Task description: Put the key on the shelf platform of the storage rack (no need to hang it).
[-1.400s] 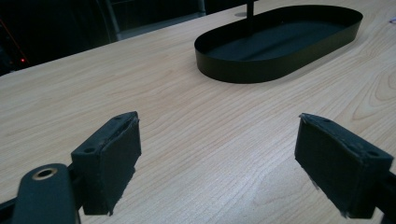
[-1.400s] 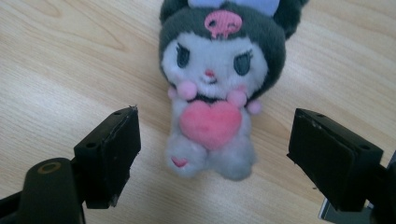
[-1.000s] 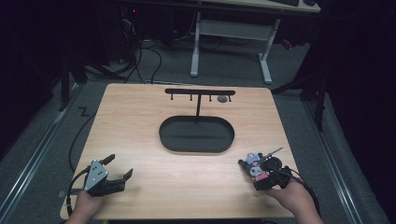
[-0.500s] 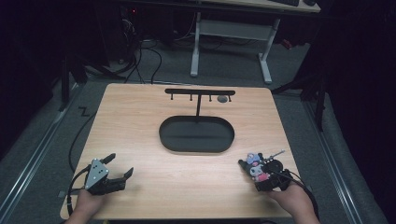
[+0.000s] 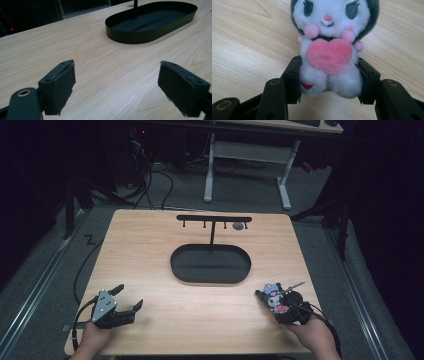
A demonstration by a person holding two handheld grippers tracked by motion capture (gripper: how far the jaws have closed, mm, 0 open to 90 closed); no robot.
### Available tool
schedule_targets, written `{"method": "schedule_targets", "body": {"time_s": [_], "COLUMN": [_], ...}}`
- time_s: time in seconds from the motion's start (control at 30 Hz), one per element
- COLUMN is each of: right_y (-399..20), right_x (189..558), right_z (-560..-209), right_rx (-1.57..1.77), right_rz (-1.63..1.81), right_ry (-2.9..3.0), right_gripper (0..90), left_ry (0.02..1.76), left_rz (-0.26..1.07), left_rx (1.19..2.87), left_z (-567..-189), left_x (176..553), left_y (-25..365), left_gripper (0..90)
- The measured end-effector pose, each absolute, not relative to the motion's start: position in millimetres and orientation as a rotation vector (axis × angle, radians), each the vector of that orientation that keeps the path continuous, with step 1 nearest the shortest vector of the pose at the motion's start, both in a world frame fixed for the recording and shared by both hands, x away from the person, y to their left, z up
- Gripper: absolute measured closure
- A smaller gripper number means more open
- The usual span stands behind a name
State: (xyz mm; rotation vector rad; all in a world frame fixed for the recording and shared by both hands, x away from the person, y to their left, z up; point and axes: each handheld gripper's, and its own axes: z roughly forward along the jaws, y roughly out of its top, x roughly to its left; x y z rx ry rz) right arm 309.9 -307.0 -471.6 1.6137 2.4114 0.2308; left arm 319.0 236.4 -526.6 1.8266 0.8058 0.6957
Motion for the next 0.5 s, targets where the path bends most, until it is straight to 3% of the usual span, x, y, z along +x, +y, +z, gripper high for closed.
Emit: {"method": "schedule_targets", "body": {"time_s": [0.5], "right_y": [-295], "right_x": [323], "right_z": [-450], "right_rx": [1.571], "right_rz": [0.276], "right_ry": [2.389], "right_gripper": [47.7], "left_ry": [0.802], "left_rz": [0.706], "left_rx": [1.814], "left_z": [-527], "left_x": [315], "left_y": [239], "left_gripper": [15.4]}}
